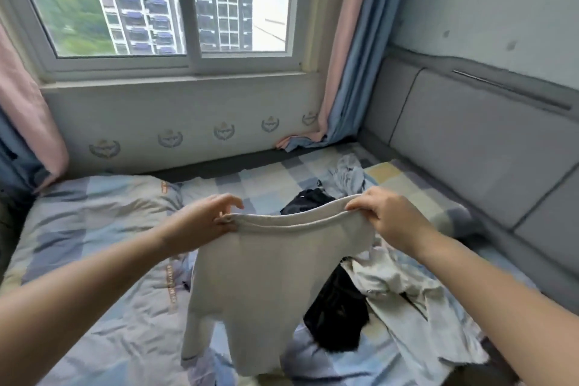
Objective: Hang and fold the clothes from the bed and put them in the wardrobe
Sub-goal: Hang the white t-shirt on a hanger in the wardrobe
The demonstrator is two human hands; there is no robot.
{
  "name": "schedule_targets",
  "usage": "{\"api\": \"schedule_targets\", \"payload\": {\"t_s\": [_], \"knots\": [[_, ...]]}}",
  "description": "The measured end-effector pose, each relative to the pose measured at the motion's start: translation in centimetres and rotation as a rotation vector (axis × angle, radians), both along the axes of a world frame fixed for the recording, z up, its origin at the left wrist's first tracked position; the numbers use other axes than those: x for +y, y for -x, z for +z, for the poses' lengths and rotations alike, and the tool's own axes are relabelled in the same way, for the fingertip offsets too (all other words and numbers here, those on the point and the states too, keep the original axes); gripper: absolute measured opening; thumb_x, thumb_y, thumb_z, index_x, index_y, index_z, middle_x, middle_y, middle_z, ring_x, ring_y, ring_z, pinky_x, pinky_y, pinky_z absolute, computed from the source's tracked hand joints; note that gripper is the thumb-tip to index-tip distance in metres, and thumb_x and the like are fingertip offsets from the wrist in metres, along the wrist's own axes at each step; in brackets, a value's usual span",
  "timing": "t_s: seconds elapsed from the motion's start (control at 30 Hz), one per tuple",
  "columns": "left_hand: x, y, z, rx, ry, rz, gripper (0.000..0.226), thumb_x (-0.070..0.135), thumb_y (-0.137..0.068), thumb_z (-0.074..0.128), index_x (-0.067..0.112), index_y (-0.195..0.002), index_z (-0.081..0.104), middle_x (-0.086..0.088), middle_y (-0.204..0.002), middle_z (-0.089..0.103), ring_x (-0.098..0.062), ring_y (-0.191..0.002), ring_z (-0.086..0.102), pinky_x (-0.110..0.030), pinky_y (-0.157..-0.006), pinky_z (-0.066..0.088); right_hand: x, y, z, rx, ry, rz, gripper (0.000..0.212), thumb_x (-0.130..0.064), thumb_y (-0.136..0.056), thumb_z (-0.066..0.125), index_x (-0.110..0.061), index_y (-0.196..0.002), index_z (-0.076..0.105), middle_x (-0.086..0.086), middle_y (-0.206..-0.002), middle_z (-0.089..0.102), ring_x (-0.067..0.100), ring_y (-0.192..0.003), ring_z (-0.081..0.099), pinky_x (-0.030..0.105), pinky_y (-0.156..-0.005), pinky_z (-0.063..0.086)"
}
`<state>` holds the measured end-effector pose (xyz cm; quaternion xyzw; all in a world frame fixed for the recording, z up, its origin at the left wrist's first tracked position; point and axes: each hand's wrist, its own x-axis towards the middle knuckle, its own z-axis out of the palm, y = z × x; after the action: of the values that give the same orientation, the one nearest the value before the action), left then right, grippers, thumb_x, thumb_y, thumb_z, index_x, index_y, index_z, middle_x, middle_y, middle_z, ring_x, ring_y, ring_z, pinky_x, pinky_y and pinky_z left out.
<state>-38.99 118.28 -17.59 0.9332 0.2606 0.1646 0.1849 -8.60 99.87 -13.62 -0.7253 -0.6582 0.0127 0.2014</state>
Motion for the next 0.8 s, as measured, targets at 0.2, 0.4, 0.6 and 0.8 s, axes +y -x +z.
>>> {"api": "schedule_targets", "payload": {"t_s": [0.2,0.4,0.6,0.8], "knots": [[-4.9,-4.9,5.3,0.049,-0.436,-0.52,0.042,0.024,-0.085,0.062,0.037,-0.124,0.052,0.001,-0.095,0.058,-0.014,-0.056,0.057,-0.023,-0.051,0.052,-10.9,-0.9,6.4,-0.11,0.025,-0.245,0.029,-0.002,-0.087,0.055,-0.019,-0.099,0.073,0.009,-0.101,0.064,0.028,-0.096,0.061,0.038,-0.086,0.047],[-11.0,-12.9,10.8,0.155,-0.408,-0.611,0.037,0.036,-0.09,0.062,0.029,-0.127,0.06,0.004,-0.112,0.062,-0.017,-0.103,0.059,-0.022,-0.087,0.04,-22.9,0.1,11.1,-0.187,-0.056,-0.511,0.03,-0.02,-0.076,0.047,-0.02,-0.091,0.073,0.002,-0.09,0.062,0.023,-0.089,0.061,0.035,-0.077,0.047],[-18.5,-19.9,14.3,0.033,-0.475,-0.911,0.026,0.028,-0.091,0.062,0.04,-0.113,0.059,0.01,-0.095,0.048,-0.009,-0.08,0.051,-0.015,-0.073,0.034,-35.3,0.4,13.6,-0.18,0.008,-0.648,0.011,-0.028,-0.078,0.076,-0.024,-0.086,0.069,-0.014,-0.083,0.046,0.001,-0.076,0.046,0.018,-0.07,0.035],[-29.2,-26.7,16.7,0.057,-0.563,-1.014,0.021,0.041,-0.091,0.059,0.021,-0.092,0.062,0.011,-0.078,0.04,-0.011,-0.074,0.045,-0.022,-0.063,0.033,-48.1,1.1,14.0,-0.077,-0.13,-0.931,0.024,-0.025,-0.079,0.075,-0.032,-0.069,0.054,-0.008,-0.068,0.05,0.004,-0.063,0.044,0.018,-0.056,0.029]]}}
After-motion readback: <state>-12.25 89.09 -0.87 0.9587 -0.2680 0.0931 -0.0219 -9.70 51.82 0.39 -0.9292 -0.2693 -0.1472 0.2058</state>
